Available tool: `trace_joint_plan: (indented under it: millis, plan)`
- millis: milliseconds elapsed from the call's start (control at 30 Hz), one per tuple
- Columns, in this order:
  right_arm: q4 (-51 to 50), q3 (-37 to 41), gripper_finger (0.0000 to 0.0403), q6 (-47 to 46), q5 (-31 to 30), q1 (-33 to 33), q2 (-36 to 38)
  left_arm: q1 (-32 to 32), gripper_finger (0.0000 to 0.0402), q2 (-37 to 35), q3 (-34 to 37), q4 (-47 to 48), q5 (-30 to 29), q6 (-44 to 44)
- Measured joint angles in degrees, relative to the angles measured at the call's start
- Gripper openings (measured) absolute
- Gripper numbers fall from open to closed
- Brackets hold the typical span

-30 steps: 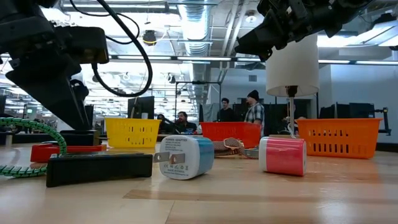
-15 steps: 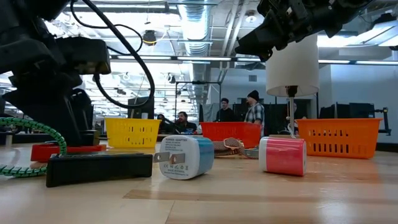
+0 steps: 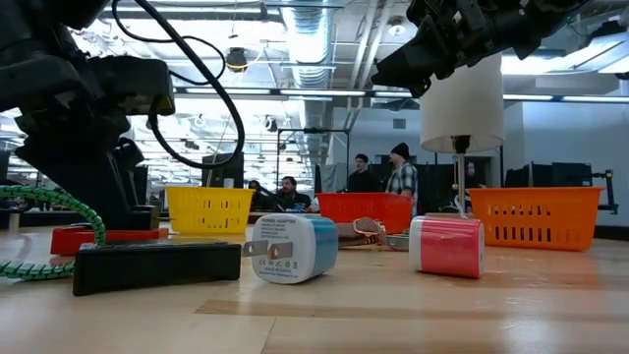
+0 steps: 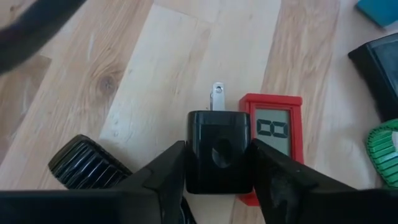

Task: Pick & Place Office items
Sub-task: Put the black adapter into the yellow basket

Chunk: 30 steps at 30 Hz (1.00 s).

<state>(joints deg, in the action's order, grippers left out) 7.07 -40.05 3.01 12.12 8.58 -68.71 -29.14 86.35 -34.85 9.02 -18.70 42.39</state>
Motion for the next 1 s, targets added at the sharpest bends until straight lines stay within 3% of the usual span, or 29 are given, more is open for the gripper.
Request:
trace_joint_plan:
  millis: [300,433,567,833,1000]
  plan:
    - [0.0,0.0,0.0150,0.0,0.0,0.0,0.0,4.9,0.0148,0.0,-0.6,-1.1,-0.2,-0.8]
    - [0.0,0.0,0.0150,0.0,0.0,0.0,0.0,8.3,0.0147,-1.7,-2.1,-1.1,-1.1,-7.1]
    - [-0.1,0.0,0.0151,0.0,0.0,0.0,0.0,12.0,0.0148,-7.8,-3.2,-1.1,-2.1,-14.5]
    - [-0.4,0.0,0.0151,0.6,0.0,0.0,0.0,24.4,0.0149,-20.0,-0.9,-0.3,-2.8,-26.7]
    - [-0.7,0.0,0.0150,0.6,0.0,0.0,0.0,32.9,0.0149,-20.4,2.0,-0.2,4.0,-31.3]
